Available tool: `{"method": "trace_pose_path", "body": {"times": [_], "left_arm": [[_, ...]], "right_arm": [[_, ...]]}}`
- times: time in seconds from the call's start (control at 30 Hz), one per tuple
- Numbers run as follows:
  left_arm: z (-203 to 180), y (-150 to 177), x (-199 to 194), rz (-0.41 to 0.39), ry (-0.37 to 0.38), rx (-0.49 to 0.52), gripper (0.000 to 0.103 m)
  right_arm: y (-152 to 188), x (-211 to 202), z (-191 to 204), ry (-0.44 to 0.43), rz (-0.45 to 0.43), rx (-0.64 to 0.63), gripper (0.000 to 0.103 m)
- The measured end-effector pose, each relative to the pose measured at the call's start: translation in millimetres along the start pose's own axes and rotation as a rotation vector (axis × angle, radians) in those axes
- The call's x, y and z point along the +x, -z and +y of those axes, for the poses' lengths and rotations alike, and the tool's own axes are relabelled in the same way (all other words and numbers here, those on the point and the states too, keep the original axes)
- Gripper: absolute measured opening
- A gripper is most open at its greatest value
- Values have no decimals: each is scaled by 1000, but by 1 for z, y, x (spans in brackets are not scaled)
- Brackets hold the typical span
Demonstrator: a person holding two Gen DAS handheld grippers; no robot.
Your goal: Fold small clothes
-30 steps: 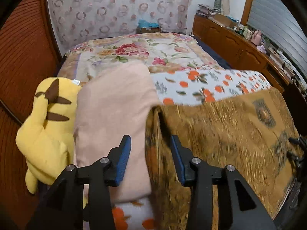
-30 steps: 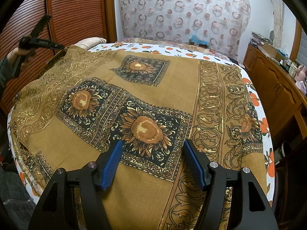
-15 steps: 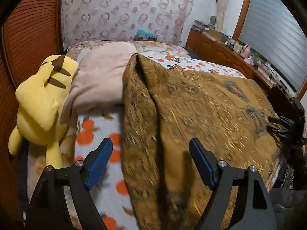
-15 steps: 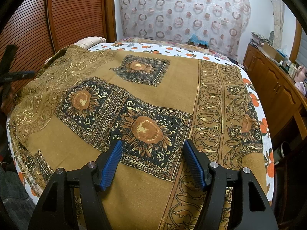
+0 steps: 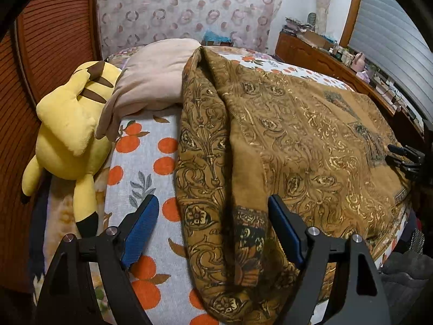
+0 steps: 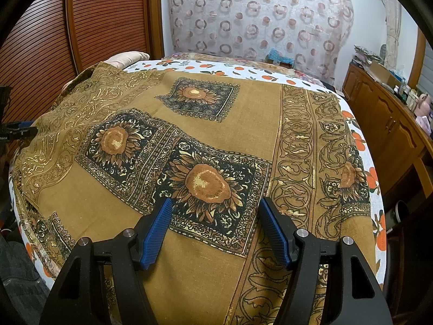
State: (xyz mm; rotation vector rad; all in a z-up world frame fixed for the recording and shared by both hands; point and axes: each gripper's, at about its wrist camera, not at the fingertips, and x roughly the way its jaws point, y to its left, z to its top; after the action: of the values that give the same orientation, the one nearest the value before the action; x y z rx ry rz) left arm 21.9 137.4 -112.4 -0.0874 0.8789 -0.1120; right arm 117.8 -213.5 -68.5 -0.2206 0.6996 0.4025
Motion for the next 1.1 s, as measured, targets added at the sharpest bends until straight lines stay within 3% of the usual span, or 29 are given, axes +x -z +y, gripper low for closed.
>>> {"method": "trace_pose_path", "body": {"times": [0.47, 0.7, 0.77, 0.87, 0.9, 0.93, 1.0, 1.1], "left_arm": [[-1, 7, 2, 14, -9, 3, 83], [-3, 10, 1, -4, -14, 2, 83], [-7, 12, 0, -19, 10, 4, 75], [-15, 11, -2, -18, 32, 37, 54], [-17, 10, -2, -17, 49, 48, 36], [-19, 9, -3, -12, 71, 54, 25], [-25, 4, -6, -21, 77, 75, 10], [-34, -7, -17, -56, 99, 85, 8]], "right_arm": [[0, 0, 1, 3, 2, 1, 70], [0, 0, 1, -4, 14, -1, 77], [1, -3, -1, -1, 14, 10, 78], [5, -11, -7, 16, 4, 32, 78], [6, -15, -9, 21, -3, 36, 78], [8, -19, -11, 24, -10, 38, 78], [11, -30, -16, 34, -25, 45, 78], [17, -46, -25, 65, -48, 60, 78]]}}
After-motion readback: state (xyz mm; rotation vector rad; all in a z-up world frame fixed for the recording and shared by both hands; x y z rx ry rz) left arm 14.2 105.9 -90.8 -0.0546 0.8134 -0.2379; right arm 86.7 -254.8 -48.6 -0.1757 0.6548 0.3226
